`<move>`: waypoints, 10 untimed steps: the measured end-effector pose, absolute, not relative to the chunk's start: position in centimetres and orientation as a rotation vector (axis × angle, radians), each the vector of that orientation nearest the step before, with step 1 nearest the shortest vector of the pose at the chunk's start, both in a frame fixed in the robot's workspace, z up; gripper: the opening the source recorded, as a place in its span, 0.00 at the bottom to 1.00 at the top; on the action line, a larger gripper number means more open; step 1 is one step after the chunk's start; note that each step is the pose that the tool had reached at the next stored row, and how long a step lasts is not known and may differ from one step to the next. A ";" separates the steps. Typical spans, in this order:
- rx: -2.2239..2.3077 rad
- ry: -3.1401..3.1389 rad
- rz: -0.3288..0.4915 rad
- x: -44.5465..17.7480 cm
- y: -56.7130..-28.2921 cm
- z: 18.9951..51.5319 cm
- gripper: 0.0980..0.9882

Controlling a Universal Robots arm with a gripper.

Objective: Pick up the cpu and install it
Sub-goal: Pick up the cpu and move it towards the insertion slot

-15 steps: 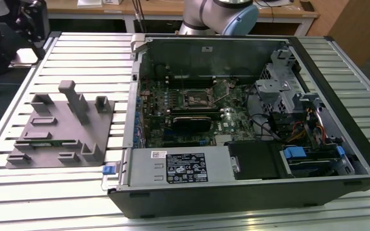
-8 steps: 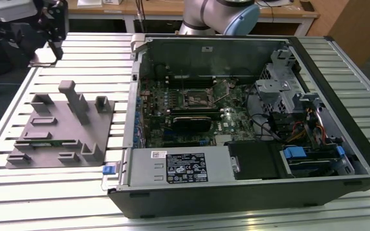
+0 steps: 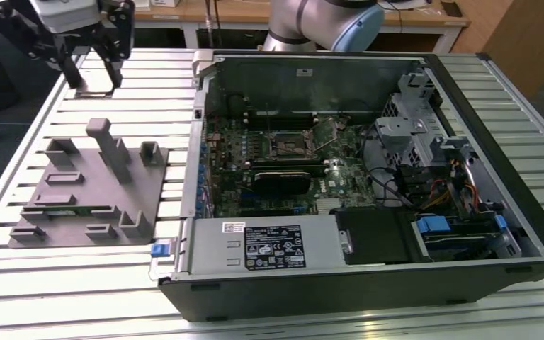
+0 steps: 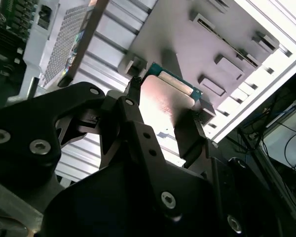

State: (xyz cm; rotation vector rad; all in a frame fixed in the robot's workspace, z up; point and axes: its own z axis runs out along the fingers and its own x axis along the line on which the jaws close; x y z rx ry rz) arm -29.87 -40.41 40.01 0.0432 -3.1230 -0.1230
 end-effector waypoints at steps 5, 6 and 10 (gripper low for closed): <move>0.043 -3.122 -0.125 -27.6 -40.4 40.0 0.48; 0.043 -3.122 -0.125 -27.2 -40.4 40.0 0.48; 0.043 -3.122 -0.126 -25.5 -40.4 40.0 0.48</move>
